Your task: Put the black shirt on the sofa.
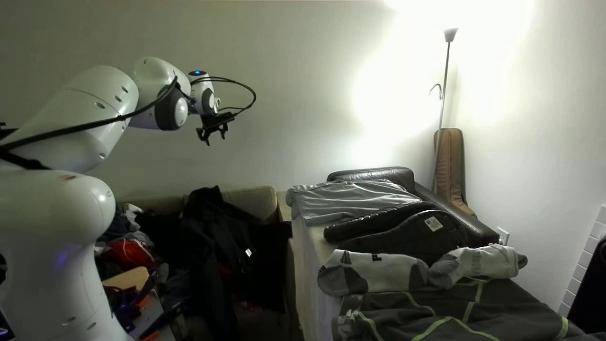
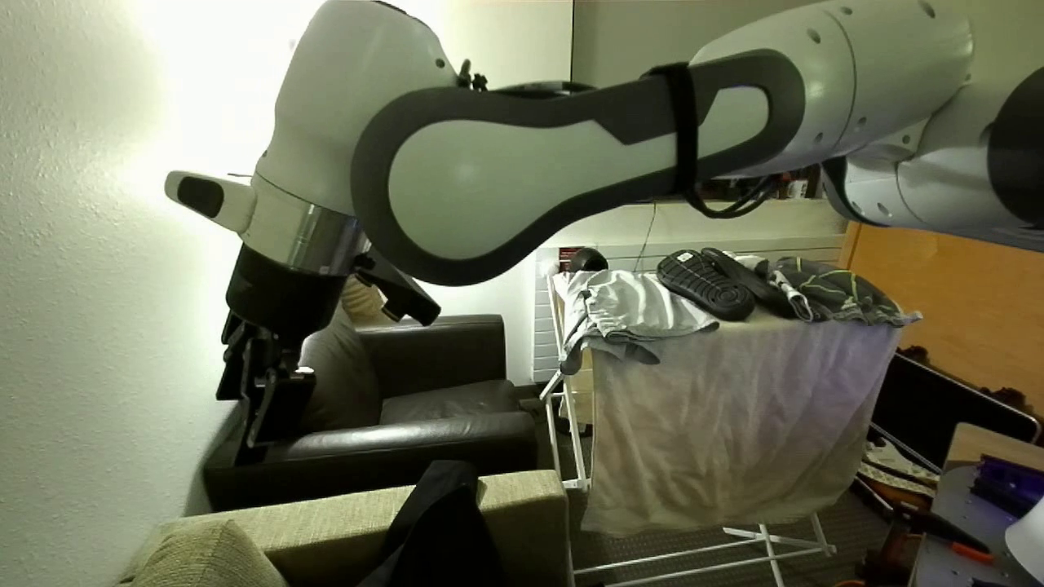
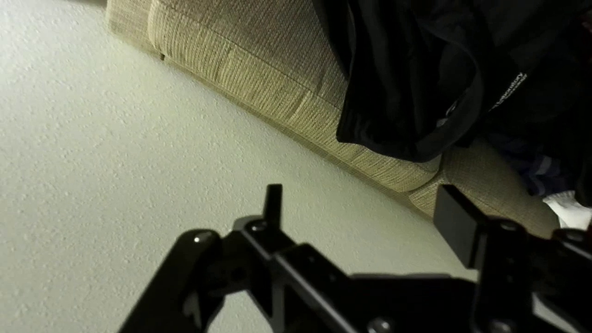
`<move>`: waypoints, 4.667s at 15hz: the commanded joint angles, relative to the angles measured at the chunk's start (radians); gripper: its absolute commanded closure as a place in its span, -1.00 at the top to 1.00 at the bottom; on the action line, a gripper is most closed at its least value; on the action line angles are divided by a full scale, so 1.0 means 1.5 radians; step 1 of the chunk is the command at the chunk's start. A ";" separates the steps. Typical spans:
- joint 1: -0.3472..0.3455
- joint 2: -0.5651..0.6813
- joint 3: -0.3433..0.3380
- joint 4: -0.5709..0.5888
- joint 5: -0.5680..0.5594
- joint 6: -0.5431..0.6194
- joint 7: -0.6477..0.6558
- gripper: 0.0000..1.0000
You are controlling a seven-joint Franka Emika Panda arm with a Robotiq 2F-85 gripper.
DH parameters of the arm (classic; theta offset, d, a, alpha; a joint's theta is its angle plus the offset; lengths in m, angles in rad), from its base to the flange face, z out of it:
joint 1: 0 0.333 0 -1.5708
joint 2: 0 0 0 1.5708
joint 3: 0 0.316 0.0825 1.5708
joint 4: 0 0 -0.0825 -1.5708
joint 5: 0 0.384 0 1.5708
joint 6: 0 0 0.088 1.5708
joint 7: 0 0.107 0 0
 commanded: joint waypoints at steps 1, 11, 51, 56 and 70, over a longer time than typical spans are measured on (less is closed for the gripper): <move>-0.005 -0.094 -0.030 -0.138 -0.016 0.038 0.059 1.00; 0.010 -0.251 -0.098 -0.406 -0.019 0.149 0.205 1.00; -0.056 -0.531 -0.041 -0.821 -0.224 0.139 0.720 1.00; -0.086 -0.591 -0.025 -0.878 -0.223 0.133 0.758 1.00; -0.256 -0.733 0.037 -0.996 -0.173 0.142 0.781 1.00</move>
